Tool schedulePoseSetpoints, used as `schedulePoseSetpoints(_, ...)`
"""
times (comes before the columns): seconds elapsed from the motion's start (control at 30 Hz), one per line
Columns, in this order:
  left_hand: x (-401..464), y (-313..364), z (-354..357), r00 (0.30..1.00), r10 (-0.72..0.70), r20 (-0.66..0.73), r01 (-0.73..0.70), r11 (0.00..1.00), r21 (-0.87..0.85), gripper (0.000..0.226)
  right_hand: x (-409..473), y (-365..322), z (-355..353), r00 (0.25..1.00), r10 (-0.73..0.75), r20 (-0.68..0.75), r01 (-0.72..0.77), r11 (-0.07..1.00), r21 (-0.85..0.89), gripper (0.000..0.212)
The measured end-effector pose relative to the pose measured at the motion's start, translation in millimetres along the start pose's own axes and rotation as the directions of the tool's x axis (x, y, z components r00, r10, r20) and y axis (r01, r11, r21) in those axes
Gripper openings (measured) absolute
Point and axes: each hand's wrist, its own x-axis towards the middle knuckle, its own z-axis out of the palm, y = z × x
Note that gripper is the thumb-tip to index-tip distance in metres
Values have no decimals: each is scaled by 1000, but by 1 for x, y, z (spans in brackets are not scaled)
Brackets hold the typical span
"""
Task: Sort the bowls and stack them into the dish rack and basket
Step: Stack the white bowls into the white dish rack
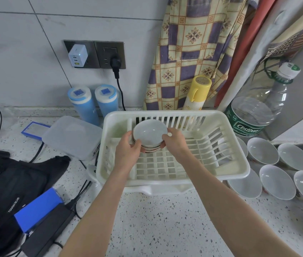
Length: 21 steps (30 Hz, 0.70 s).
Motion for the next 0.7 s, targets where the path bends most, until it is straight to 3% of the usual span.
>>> schedulePoseSetpoints(0.2,0,0,1,999,26,20,-27,999,38,47,1,13,-6,998,30,62,-36,996,87,40)
schedulePoseSetpoints(0.37,0,-2,3,999,40,23,-41,998,48,49,0,22,-9,978,182,102,-193,974,117,45)
schedulePoseSetpoints(0.5,3,-6,3,999,39,9,-39,996,82,50,-3,23,-7,932,278,232,-313,940,133,43)
schedulePoseSetpoints(0.7,7,-11,5,998,65,-4,-65,996,69,45,-3,19,-1,929,266,259,-325,920,220,52)
